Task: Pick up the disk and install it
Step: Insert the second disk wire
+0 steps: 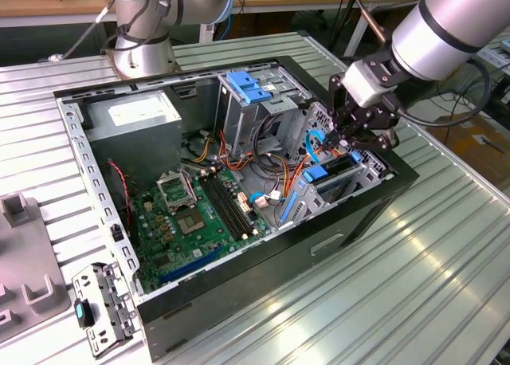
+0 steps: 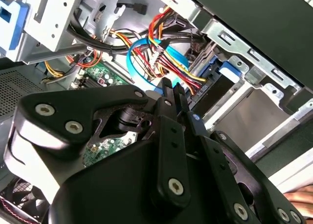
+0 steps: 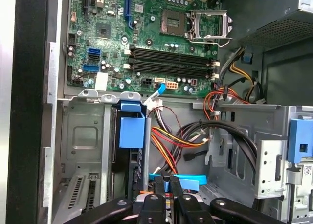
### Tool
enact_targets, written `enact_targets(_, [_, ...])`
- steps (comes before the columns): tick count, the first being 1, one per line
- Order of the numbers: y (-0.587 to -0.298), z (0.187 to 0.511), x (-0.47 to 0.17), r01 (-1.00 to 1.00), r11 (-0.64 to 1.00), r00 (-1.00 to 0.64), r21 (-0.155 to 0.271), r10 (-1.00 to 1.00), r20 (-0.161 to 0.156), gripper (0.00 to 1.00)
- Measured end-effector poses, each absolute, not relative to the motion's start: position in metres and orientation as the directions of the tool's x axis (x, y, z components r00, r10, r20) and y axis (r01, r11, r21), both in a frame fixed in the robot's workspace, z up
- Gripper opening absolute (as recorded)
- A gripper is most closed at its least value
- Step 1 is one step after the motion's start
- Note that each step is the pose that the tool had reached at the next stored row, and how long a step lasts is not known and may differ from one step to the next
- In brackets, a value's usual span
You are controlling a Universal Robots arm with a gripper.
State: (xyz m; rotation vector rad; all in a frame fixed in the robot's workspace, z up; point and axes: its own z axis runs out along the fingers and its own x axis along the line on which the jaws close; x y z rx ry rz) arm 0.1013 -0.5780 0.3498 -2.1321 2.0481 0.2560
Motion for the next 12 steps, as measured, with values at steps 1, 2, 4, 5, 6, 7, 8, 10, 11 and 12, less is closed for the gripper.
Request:
enact_targets(1, [-0.5780,0.3494,0.1013,-0.999,-0.036,0.037,-0.008,-0.970,-0.241,0.16])
enact_targets(2, [-0.5781,0.3489,0.1013,-0.999,-0.032,0.035,-0.018,-0.972,-0.231,0.16])
enact_targets(4, [-0.5777,0.3487,0.1012,-0.999,-0.030,0.035,-0.025,-0.975,-0.218,0.16])
enact_targets(5, [-0.5772,0.3487,0.1010,-0.999,-0.031,0.035,-0.025,-0.976,-0.213,0.16])
enact_targets(6, [-0.5767,0.3487,0.1008,-0.999,-0.031,0.035,-0.025,-0.977,-0.212,0.16])
enact_targets(7, [-0.5763,0.3485,0.1004,-0.999,-0.031,0.035,-0.024,-0.977,-0.212,0.16])
enact_targets(8, [-0.5759,0.3484,0.1001,-0.999,-0.031,0.035,-0.024,-0.977,-0.212,0.16])
enact_targets(10, [-0.5750,0.3477,0.0996,-1.000,-0.014,0.018,-0.020,-0.977,-0.212,0.16])
enact_targets(11, [-0.5750,0.3474,0.0996,-1.000,-0.003,0.007,-0.020,-0.978,-0.208,0.16])
enact_targets(12, [-0.5750,0.3472,0.0996,-1.000,0.004,0.000,-0.020,-0.979,-0.203,0.16])
